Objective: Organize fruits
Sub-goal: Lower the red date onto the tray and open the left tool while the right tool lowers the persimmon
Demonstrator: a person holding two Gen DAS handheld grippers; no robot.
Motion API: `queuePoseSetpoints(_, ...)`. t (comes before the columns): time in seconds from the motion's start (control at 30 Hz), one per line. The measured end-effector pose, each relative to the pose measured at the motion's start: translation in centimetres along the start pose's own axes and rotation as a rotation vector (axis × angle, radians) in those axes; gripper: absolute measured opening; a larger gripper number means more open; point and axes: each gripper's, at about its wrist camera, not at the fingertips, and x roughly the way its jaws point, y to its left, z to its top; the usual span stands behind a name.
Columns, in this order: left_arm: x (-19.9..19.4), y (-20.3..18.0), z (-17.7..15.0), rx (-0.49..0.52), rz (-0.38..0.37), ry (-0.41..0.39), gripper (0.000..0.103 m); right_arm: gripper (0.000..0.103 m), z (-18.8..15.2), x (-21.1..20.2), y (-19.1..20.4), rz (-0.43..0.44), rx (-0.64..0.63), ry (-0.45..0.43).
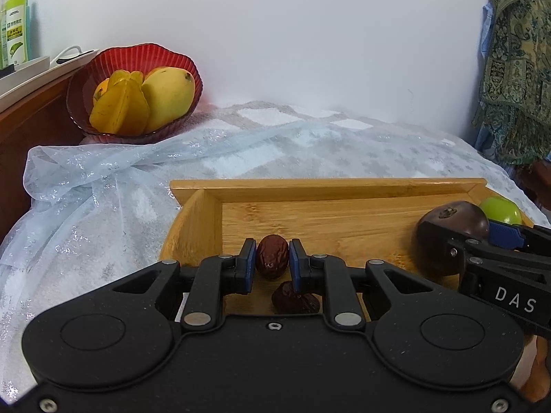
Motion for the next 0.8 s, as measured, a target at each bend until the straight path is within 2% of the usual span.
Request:
queuePoseSetpoints(0.47, -0.09, 0.01, 0.02, 0.014, -0.015, 0.003, 0.022, 0.067, 0.02, -0.38, 0.47, -0.017, -0.053, 0.034)
queuePoseSetpoints(0.6, -0.24, -0.31, -0.02, 0.029, -0.020, 0.005, 0.028, 0.068, 0.03, -0.46, 0.46, -0.028, -0.059, 0.040)
queuePoseSetpoints(0.73, -0.58, -0.56, -0.05, 0.035, -0.014, -0.002, 0.042, 0.068, 0.03, -0.55, 0.25, -0.030, -0.055, 0.042)
queuePoseSetpoints(0.8, -0.71, -0.44, -0.10, 0.029, -0.013, -0.002, 0.042, 0.068, -0.03, -0.60, 0.27, -0.030, -0.052, 0.040)
